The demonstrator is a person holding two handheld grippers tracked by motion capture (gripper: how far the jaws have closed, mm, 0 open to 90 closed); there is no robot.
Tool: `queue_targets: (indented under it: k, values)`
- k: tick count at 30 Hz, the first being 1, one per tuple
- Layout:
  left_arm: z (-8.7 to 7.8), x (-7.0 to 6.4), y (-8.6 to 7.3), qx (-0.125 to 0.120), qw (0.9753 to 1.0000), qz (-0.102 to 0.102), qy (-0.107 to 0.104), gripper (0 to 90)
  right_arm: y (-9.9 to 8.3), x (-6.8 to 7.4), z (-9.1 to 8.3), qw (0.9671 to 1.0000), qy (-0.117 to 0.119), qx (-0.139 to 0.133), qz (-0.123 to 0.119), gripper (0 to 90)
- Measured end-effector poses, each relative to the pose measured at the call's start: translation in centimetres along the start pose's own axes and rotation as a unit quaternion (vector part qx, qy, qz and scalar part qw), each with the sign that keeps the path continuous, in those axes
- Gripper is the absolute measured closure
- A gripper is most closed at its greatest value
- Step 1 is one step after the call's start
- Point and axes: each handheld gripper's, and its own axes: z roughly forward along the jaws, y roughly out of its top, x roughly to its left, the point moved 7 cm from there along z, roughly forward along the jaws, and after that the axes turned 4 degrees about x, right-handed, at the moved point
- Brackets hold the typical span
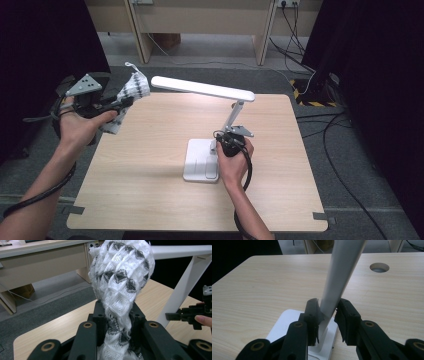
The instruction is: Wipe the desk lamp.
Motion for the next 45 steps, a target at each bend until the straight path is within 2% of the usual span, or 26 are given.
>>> queue_targets:
  k: [10, 11, 12, 14, 17, 19, 21, 25, 45]
  values:
    - [-0.3, -0.7, 2.5, -0.015, 0.9998, 0.011, -0.005, 72.7, 0.0, 0.0, 0.1, 1.0, -0.001, 0.0, -0.001, 70.9]
    - [-0.2, -0.8, 3.1, -0.02, 0.9996, 0.02, -0.005, 72.7, 0.0, 0.0, 0.1, 1.0, -0.002, 0.002, -0.002, 70.8]
    - [-0.2, -0.9, 3.3, -0.017, 0.9997, 0.014, -0.006, 72.7, 0.0, 0.0, 0.1, 1.0, -0.002, 0.002, -0.002, 70.9]
    - [-0.2, -0.8, 3.6, -0.02, 0.9996, 0.02, -0.006, 72.7, 0.0, 0.0, 0.1, 1.0, -0.002, 0.001, -0.002, 70.8]
    - [-0.1, -1.0, 4.1, -0.02, 0.9997, 0.013, -0.01, 72.7, -0.1, 0.1, 0.2, 1.0, -0.003, 0.001, -0.003, 70.8]
    - [0.0, -1.0, 4.6, -0.025, 0.9994, 0.021, -0.01, 72.7, 0.0, 0.1, 0.2, 1.0, -0.003, 0.001, -0.003, 70.9]
    - [-0.1, -1.2, 4.7, -0.023, 0.9995, 0.017, -0.011, 72.7, 0.0, 0.2, 0.2, 1.0, -0.003, 0.002, -0.003, 70.9]
    - [0.1, -1.5, 5.3, -0.022, 0.9994, 0.022, -0.013, 72.7, 0.0, 0.2, 0.3, 1.0, -0.003, 0.003, -0.004, 71.0]
    - [2.5, -3.5, 6.5, -0.006, 0.9989, 0.035, -0.029, 72.7, -0.2, 0.3, 0.5, 0.9999, -0.002, 0.005, -0.011, 70.9]
